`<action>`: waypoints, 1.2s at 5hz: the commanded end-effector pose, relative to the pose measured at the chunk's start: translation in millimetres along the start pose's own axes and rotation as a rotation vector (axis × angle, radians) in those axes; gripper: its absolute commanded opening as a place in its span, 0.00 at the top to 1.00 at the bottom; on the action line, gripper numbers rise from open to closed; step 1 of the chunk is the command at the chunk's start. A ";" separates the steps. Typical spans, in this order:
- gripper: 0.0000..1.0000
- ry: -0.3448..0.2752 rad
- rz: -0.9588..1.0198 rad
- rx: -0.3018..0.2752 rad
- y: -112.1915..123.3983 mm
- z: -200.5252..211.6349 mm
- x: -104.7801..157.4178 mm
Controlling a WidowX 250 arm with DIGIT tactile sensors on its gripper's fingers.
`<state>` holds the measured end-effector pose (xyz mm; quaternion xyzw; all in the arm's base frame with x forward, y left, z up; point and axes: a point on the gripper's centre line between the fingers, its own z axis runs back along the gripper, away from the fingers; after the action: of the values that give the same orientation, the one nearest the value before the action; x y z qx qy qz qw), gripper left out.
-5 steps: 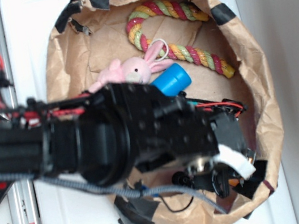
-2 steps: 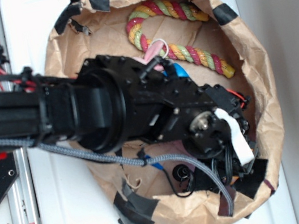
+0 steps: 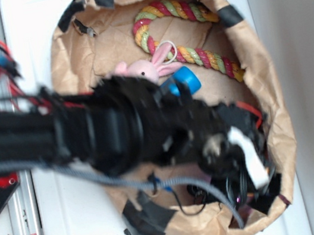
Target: Grab the yellow duck.
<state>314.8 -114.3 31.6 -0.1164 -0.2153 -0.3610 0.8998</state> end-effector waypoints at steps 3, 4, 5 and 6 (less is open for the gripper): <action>1.00 -0.053 0.108 0.078 6.1 35.1 -6.5; 1.00 -0.219 0.136 0.030 10.2 96.9 -26.3; 1.00 -0.194 0.219 0.109 19.7 134.8 -39.9; 1.00 0.075 0.414 0.154 42.4 131.9 -41.3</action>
<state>269.7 -0.7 107.0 -0.0895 -0.1538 -0.1353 0.9747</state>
